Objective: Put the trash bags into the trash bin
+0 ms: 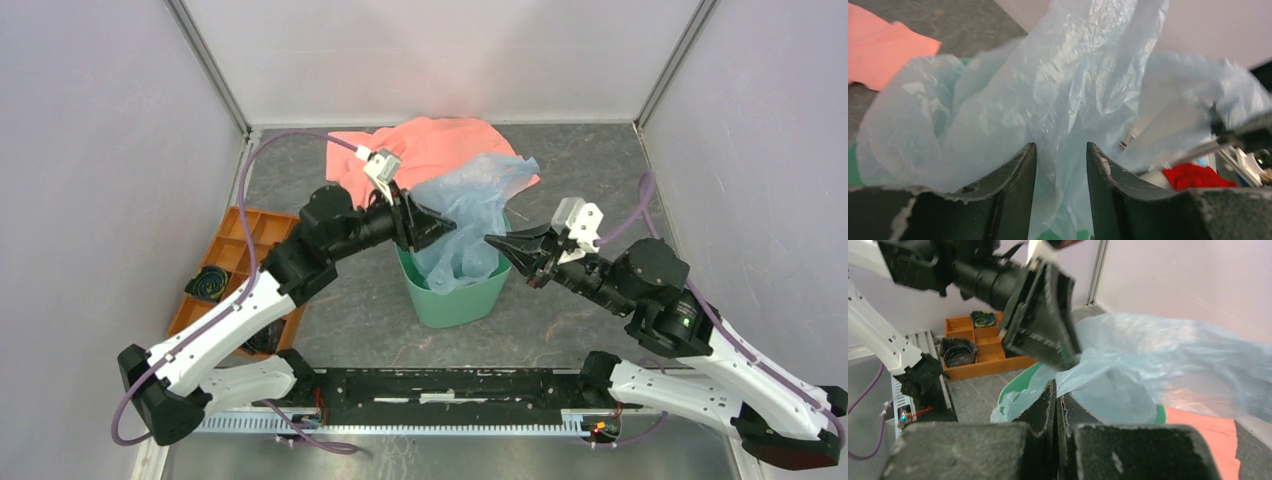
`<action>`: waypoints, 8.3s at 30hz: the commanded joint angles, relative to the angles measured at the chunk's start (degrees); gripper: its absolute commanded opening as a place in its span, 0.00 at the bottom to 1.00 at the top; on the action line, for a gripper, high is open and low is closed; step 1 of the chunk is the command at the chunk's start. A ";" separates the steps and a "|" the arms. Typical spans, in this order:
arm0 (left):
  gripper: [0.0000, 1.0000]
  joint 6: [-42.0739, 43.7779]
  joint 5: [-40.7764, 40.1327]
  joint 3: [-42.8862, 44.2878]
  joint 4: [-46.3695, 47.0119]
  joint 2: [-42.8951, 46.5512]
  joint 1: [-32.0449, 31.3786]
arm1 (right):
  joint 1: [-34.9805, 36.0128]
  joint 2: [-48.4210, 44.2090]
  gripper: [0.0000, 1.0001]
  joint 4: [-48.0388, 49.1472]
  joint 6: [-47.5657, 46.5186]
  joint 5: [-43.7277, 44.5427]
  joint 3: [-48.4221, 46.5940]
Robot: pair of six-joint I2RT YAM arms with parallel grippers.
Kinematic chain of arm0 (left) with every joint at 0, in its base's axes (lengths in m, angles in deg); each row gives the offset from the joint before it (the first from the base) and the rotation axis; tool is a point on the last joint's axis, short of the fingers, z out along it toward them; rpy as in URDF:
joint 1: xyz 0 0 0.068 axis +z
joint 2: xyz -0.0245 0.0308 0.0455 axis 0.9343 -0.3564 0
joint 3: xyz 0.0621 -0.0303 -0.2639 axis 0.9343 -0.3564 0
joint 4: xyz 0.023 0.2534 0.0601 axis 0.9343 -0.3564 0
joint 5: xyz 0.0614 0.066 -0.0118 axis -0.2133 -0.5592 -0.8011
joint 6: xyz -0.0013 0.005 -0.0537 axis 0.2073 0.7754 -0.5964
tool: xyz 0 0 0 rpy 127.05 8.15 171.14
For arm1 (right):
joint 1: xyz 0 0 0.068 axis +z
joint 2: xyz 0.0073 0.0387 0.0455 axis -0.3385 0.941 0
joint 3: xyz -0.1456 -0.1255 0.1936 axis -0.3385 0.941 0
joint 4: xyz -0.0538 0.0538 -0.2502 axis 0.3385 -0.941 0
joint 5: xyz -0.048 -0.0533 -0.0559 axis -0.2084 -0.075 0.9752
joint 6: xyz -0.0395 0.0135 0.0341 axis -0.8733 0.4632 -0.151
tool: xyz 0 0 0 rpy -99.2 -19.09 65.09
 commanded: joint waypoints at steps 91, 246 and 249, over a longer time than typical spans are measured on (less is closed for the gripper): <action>0.02 -0.61 -17.25 -12.50 -9.21 29.01 -3.72 | 0.03 -9.66 0.02 -5.16 14.70 37.88 13.94; 0.02 -14.34 -24.31 -19.20 -28.34 39.66 -3.72 | 0.04 -31.48 0.98 -5.50 32.39 37.92 27.81; 0.02 -14.34 -24.44 -19.07 -28.31 39.64 -3.77 | 0.04 -29.65 0.98 1.41 33.51 37.97 29.87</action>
